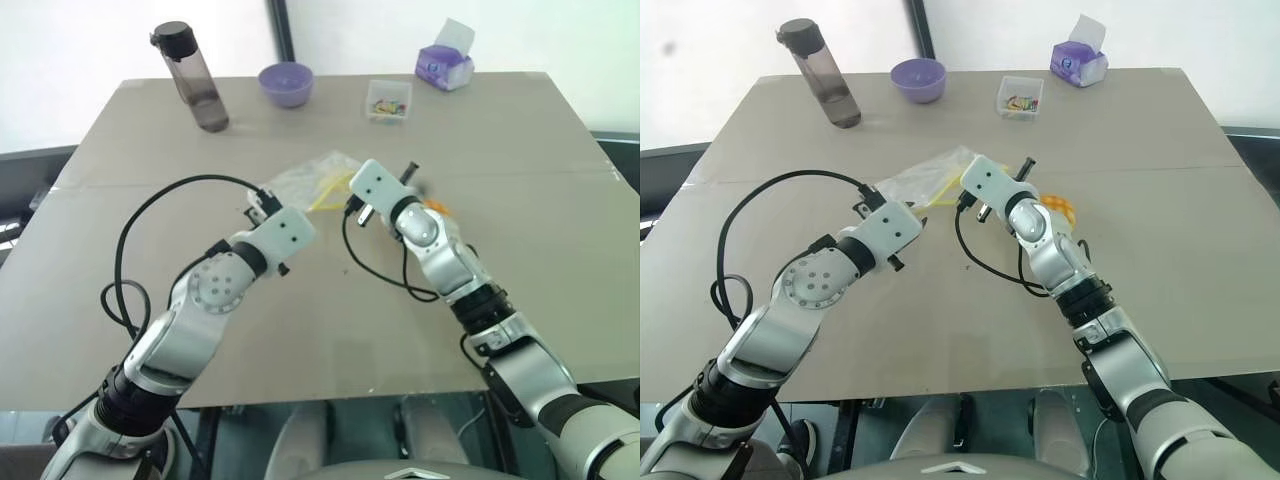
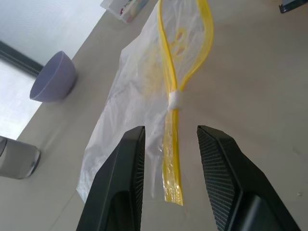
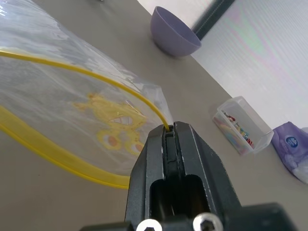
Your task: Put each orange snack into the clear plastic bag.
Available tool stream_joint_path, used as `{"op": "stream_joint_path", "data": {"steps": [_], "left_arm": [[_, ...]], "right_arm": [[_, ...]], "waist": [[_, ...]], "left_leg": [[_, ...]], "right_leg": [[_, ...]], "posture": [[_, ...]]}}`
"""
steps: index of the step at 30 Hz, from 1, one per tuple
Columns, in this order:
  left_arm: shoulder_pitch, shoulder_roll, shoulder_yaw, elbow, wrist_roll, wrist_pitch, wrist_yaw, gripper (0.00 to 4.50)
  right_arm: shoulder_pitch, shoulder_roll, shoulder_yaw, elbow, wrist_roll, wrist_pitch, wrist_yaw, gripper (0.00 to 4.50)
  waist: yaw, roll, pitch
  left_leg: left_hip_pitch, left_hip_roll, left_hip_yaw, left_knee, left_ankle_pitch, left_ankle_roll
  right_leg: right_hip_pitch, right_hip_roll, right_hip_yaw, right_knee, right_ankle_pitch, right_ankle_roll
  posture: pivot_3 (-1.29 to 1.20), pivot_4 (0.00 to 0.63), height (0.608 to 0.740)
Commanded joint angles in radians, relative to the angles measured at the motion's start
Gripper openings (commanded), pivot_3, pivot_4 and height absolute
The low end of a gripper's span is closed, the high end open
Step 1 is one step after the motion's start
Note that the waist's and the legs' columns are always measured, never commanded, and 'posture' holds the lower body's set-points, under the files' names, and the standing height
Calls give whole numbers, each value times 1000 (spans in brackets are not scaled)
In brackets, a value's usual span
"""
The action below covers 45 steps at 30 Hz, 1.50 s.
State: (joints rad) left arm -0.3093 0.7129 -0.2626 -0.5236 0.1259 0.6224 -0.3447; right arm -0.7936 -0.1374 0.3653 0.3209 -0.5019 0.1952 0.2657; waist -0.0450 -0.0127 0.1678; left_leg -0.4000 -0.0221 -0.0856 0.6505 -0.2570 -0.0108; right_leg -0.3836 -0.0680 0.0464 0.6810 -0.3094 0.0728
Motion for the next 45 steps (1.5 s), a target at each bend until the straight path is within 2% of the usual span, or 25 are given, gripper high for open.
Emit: {"op": "stream_joint_path", "data": {"steps": [1, 2, 7, 8, 9, 10, 12, 15, 18, 23, 26, 27, 29, 31, 45], "left_arm": [[1, -3, 29, -10, 38, -26, -6, 240], [4, -7, 32, -9, 41, -27, -9, 31], [7, -4, 31, 3, 81, -45, -14, 31], [8, -7, 34, 7, 84, -52, -15, 0], [10, -10, 36, 10, 87, -58, -17, 0], [11, -10, 36, 15, 91, -71, -22, 0], [16, -9, 45, 28, 96, -98, -28, 0], [24, -32, 80, 52, 81, -109, -23, 0], [27, -40, 94, 68, 89, -127, -30, 0], [32, -54, 104, 80, 93, -141, -38, 0], [25, -70, 97, 79, 96, -139, -41, 0], [23, -76, 95, 77, 99, -137, -41, 0], [23, -86, 96, 70, 104, -136, -43, 0], [25, -100, 98, 66, 98, -140, -48, 0], [32, -129, 89, 23, 23, -317, -162, 0]], "right_arm": [[-6, -1, -1, -58, 0, -4, 0, 0], [-5, -2, -1, -60, 1, -3, 1, 0], [1, 34, -47, -64, 71, 17, 5, 0], [4, 35, -57, -71, 95, -6, 11, 423], [6, 32, -58, -78, 98, -1, 15, 545], [9, 27, -55, -85, 96, 6, 19, 889], [13, -3, -34, -105, 59, 2, 8, 1827], [31, -36, -44, -132, 87, -12, 41, 3212], [58, -49, -73, -171, 147, 1, 82, 3212], [97, 36, -179, -253, 329, 183, 133, 3212], [116, 59, -168, -279, 373, 225, 167, 2395], [118, 59, -157, -279, 369, 225, 165, 1996], [116, 55, -139, -276, 356, 215, 155, 895], [113, 56, -131, -267, 353, 208, 146, 73], [100, 29, -72, -150, 306, 89, 120, 73]], "waist": [[0, 0, 0], [0, 0, 0], [0, 0, 0], [0, 0, 0], [0, 0, 0], [0, 0, 0], [0, 0, 0], [3, 0, 0], [1, 0, 0], [-1, 0, 0], [1, 0, 0], [1, 0, 0], [0, 0, 0], [1, 0, 0], [1, 0, 0]], "left_leg": [[0, 0, 0, 0, 0, 0], [0, 0, 0, 0, 0, 0], [0, 0, 0, 0, 0, 0], [0, 0, 0, 0, 0, 0], [0, 0, 0, 0, 0, 0], [0, 0, 0, 0, 0, 0], [0, 0, 0, 0, 0, 0], [0, 0, 0, 0, 0, 0], [0, 0, 0, 1, 0, 0], [0, 0, 0, 1, 0, 0], [0, 0, 0, 1, 0, 0], [0, 0, 0, 1, 0, 0], [0, 0, 0, 1, 0, 0], [0, 0, 0, 1, 0, 0], [0, 0, 0, 2, 0, 0]], "right_leg": [[0, 0, 0, 0, 0, 0], [0, 0, 0, 0, 0, 0], [0, 0, 0, 0, 0, 0], [0, 0, 0, 0, 0, 0], [0, 0, 0, 0, 0, 0], [0, 0, 0, 0, 0, 0], [0, 0, 0, 0, 0, 0], [0, 0, 0, 0, 0, 0], [0, 0, 0, 1, 0, 0], [0, 0, 0, 2, 0, 0], [0, 0, 0, 2, 0, 0], [0, 0, 0, 3, 0, 0], [0, 0, 0, 3, 0, 0], [0, 0, 0, 3, 0, 0], [0, 0, 0, 3, 0, 0]], "posture": [[0, 150, 740], [0, 150, 740], [0, 150, 740], [0, 150, 740], [0, 150, 740], [0, 150, 740], [0, 150, 740], [0, 150, 740], [0, 150, 740], [0, 150, 740], [0, 150, 740], [0, 150, 740], [0, 150, 740], [0, 150, 740], [0, 150, 740]]}}
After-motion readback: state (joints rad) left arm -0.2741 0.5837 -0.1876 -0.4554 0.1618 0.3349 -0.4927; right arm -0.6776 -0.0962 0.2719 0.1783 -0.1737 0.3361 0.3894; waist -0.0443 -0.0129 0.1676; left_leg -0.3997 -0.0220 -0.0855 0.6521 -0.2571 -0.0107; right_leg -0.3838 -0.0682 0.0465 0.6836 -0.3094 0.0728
